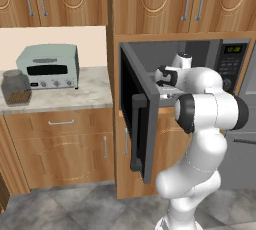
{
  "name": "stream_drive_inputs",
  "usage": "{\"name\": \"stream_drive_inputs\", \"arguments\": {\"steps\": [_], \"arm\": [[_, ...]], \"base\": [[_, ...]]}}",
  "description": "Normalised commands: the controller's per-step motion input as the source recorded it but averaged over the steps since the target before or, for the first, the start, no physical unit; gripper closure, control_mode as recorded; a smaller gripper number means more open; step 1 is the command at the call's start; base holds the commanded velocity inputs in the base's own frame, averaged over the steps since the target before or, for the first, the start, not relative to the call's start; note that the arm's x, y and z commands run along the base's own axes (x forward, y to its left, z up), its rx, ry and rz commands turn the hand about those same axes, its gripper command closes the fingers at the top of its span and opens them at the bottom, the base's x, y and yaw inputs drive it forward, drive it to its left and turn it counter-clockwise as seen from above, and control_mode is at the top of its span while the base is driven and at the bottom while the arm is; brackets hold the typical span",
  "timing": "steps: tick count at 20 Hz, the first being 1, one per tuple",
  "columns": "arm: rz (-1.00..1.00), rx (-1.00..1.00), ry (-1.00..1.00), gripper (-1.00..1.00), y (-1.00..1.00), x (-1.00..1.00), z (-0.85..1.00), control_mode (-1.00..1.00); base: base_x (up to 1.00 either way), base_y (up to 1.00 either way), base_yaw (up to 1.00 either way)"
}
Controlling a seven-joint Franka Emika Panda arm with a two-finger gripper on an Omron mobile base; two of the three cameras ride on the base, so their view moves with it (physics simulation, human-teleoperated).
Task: Pick the mug from the counter and place it inside the microwave. Then close the microwave.
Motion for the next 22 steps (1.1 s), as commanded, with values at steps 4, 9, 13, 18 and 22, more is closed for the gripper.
{"name": "stream_drive_inputs", "arguments": {"steps": [4,9,13,18,22], "arm": [[0.0,0.0,0.0,1.0,0.0,0.37,-0.02,-1.0],[0.0,0.0,0.0,1.0,0.0,0.53,0.0,-1.0],[0.0,0.0,0.0,1.0,0.0,0.29,0.0,-1.0],[0.0,0.0,-0.01,1.0,0.0,0.53,-0.03,-1.0],[0.0,0.0,0.0,1.0,0.0,0.52,-0.1,-1.0]], "base": [[0.0,0.0,0.0],[0.0,0.0,0.0],[0.0,0.0,0.0],[0.0,0.0,0.0],[0.0,0.0,0.0]]}}
